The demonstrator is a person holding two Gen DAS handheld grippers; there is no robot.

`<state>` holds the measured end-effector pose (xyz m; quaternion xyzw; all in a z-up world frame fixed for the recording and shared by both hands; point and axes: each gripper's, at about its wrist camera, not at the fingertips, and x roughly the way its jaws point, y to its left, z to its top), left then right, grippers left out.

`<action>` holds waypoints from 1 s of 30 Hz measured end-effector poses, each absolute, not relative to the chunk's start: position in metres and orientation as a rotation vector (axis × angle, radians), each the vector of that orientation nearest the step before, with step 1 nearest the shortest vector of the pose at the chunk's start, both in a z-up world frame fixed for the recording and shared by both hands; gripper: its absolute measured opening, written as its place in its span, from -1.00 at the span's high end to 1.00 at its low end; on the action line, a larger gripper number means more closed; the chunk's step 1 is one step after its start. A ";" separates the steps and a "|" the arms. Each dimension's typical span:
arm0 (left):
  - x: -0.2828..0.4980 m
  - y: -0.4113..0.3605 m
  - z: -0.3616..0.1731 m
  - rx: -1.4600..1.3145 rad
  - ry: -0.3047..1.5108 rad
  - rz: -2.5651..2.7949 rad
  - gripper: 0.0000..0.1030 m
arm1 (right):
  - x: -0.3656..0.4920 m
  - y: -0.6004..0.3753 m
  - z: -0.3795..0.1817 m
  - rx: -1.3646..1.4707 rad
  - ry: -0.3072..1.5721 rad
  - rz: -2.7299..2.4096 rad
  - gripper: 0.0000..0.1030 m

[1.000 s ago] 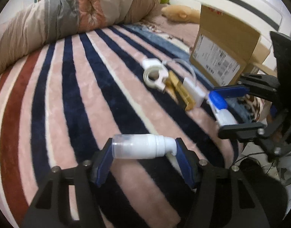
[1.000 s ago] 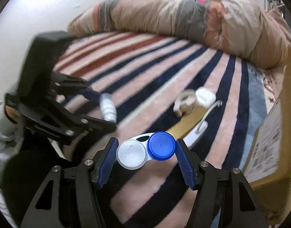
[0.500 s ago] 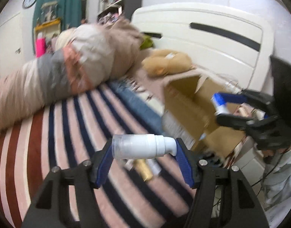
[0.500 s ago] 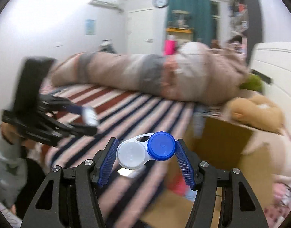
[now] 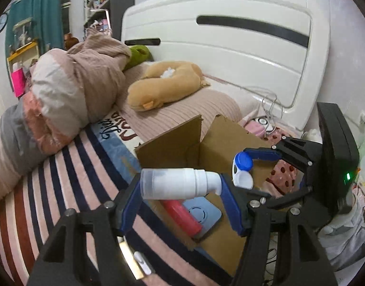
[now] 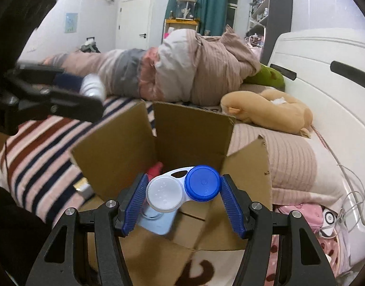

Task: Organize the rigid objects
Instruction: 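Carry both items into the cardboard box and open both grippers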

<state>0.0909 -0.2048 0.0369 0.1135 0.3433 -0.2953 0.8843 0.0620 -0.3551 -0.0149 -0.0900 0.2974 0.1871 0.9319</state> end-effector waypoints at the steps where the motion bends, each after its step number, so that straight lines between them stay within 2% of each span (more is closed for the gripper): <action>1: 0.095 -0.210 0.035 0.245 0.722 -0.615 -0.16 | 0.063 -0.356 -0.018 -0.187 0.608 0.379 -0.20; 2: 0.100 -0.216 0.033 0.254 0.734 -0.618 -0.16 | 0.065 -0.356 -0.019 -0.184 0.607 0.379 -0.32; 17: 0.170 -0.284 -0.008 0.341 0.950 -0.602 -0.16 | 0.060 -0.365 -0.028 -0.159 0.595 0.391 -0.32; 23: 0.168 -0.290 -0.011 0.370 0.944 -0.589 -0.24 | 0.060 -0.362 -0.029 -0.169 0.601 0.391 -0.32; 30: 0.153 -0.255 0.009 0.300 0.893 -0.575 -0.30 | 0.055 -0.355 -0.023 -0.167 0.600 0.393 -0.32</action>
